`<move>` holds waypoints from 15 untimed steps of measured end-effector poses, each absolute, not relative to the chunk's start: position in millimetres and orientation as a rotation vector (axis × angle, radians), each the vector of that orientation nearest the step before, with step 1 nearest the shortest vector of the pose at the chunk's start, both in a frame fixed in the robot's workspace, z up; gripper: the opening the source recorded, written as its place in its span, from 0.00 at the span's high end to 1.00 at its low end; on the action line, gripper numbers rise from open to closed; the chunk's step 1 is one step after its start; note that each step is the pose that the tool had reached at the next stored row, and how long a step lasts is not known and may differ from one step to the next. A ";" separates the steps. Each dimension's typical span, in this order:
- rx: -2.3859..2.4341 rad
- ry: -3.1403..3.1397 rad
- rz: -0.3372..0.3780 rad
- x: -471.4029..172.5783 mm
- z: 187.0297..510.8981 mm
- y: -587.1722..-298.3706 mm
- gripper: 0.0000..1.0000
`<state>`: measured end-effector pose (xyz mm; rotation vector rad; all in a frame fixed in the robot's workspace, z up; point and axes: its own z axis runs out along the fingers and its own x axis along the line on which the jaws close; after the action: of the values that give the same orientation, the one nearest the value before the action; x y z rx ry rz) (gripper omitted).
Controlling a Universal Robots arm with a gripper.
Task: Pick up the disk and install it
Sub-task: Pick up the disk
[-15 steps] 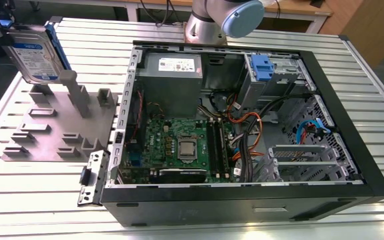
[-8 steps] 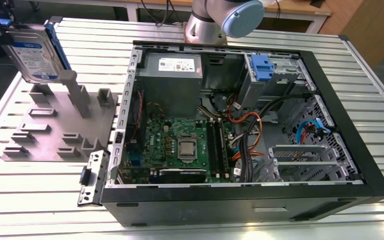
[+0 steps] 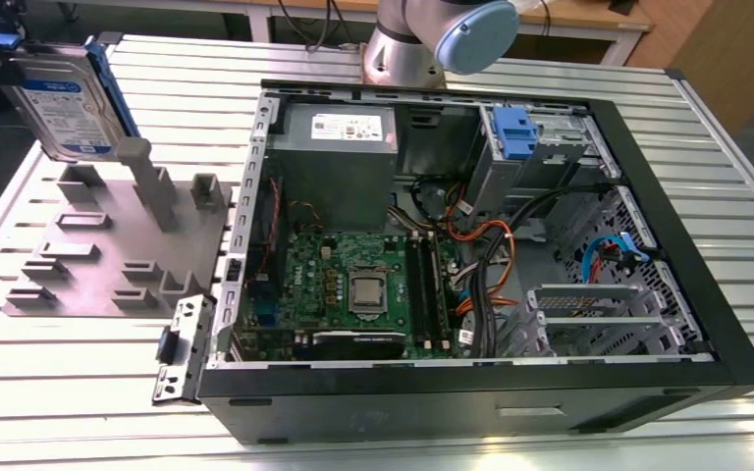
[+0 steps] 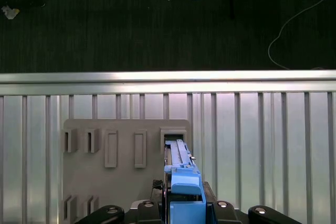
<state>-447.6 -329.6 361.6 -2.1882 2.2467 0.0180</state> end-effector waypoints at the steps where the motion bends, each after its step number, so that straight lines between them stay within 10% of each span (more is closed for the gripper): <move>1: -2.188 2.247 0.018 -447.6 362.0 -329.6 0.64; 15: -2.188 2.247 0.018 -447.6 365.3 -329.6 0.64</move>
<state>-447.6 -329.6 365.3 -2.1883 2.2469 0.0181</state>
